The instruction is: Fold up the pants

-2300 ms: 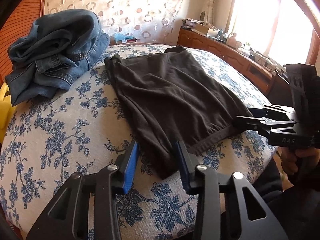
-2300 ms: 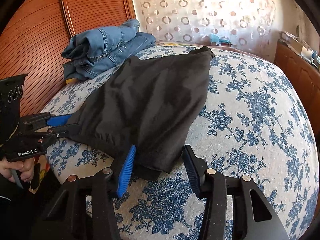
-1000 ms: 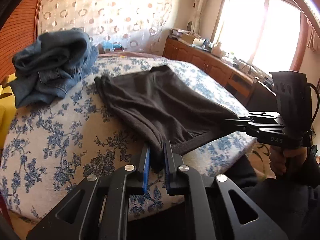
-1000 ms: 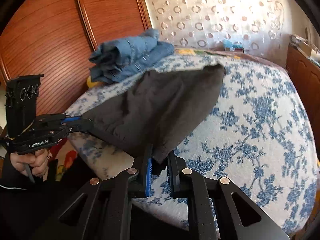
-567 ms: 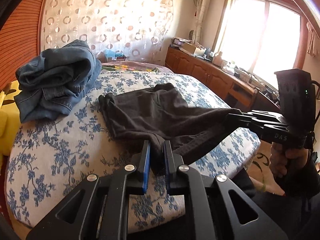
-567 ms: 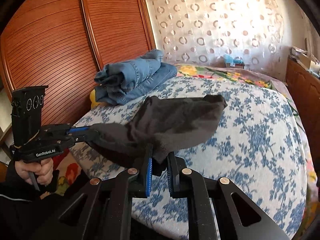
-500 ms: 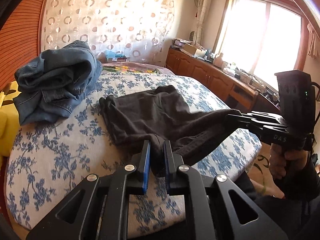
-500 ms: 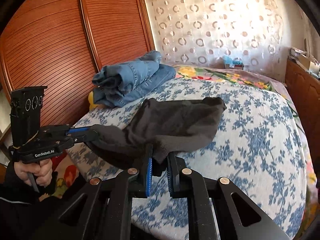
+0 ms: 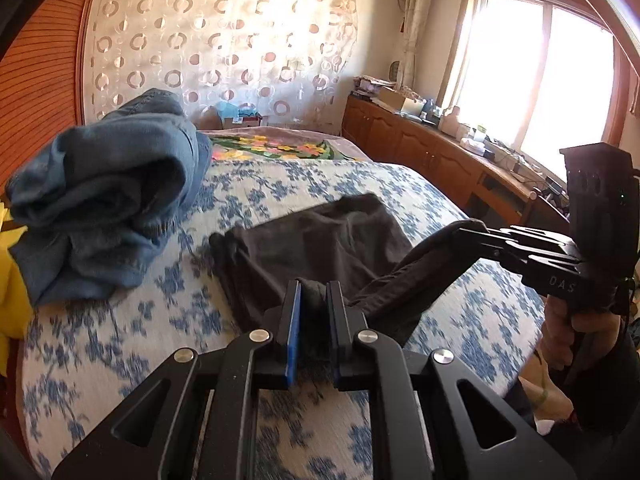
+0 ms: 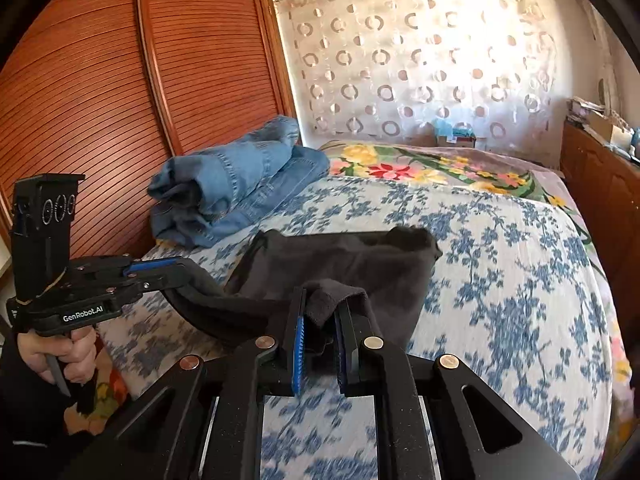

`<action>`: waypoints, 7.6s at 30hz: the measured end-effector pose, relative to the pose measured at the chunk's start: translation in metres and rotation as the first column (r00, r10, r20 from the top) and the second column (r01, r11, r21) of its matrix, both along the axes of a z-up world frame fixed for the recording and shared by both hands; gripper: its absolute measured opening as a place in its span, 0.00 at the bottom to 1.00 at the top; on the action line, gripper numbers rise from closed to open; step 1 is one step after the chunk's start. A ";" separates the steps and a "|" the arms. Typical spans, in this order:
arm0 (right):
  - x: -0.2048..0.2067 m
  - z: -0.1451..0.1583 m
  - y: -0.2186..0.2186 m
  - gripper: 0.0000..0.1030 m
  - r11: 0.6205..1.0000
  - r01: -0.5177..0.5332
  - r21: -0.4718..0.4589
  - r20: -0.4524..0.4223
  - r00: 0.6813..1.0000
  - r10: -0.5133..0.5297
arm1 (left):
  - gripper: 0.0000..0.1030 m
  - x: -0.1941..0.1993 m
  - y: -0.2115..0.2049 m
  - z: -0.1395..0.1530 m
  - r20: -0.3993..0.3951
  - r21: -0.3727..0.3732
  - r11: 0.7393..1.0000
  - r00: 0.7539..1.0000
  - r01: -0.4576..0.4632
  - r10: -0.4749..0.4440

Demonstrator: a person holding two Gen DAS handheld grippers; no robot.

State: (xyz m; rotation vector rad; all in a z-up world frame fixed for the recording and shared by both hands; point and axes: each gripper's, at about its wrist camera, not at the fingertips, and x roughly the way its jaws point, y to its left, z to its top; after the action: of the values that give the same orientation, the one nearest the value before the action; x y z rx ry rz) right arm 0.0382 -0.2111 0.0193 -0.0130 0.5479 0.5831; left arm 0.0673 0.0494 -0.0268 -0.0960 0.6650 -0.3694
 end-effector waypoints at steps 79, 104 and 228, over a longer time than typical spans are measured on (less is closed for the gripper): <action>0.057 -0.053 0.004 0.44 0.981 -0.022 -0.192 -0.125 0.992 -0.003 | 0.55 0.035 -0.003 -0.047 -0.110 0.196 0.981 0.993 -0.007 0.029; 0.013 -0.039 -0.043 0.06 0.991 0.025 -0.130 -0.070 0.997 -0.035 | 0.11 0.010 -0.031 -0.025 -0.068 0.126 0.989 0.996 0.074 -0.066; 0.038 -0.059 -0.052 0.69 0.982 0.114 -0.150 -0.137 0.981 -0.135 | 0.64 0.061 -0.042 -0.050 -0.200 0.130 0.985 0.976 0.113 -0.086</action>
State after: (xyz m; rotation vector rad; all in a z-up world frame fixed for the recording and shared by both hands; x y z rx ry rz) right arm 0.0762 -0.2629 -0.0394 -0.0700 0.7275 0.4235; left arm 0.1280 0.0078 -0.0767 0.0363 0.8891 -0.4119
